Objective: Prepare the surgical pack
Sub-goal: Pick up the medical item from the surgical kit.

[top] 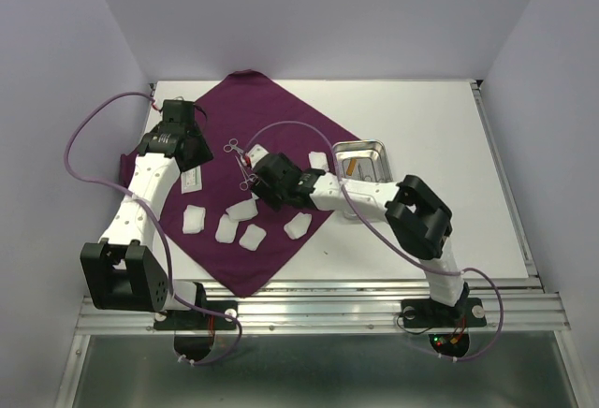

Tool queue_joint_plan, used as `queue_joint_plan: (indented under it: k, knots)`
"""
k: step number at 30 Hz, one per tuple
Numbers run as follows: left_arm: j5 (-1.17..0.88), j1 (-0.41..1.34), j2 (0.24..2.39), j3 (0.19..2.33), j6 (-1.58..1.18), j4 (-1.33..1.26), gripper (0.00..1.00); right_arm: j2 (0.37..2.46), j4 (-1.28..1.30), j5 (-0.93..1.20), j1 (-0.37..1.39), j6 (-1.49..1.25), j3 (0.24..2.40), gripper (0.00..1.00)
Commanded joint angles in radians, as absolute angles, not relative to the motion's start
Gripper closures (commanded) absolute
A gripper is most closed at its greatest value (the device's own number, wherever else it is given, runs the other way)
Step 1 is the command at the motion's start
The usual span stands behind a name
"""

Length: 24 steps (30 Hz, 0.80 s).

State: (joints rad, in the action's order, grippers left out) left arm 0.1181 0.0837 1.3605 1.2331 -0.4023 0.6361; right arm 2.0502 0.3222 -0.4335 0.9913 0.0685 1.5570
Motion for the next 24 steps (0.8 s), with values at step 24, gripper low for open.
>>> queue_joint_plan:
  k: [24]
  knots:
    - [0.124,0.074,1.324,1.258,-0.405,0.644,0.57,2.299,0.347,-0.123,0.93,0.166,1.848,0.08]
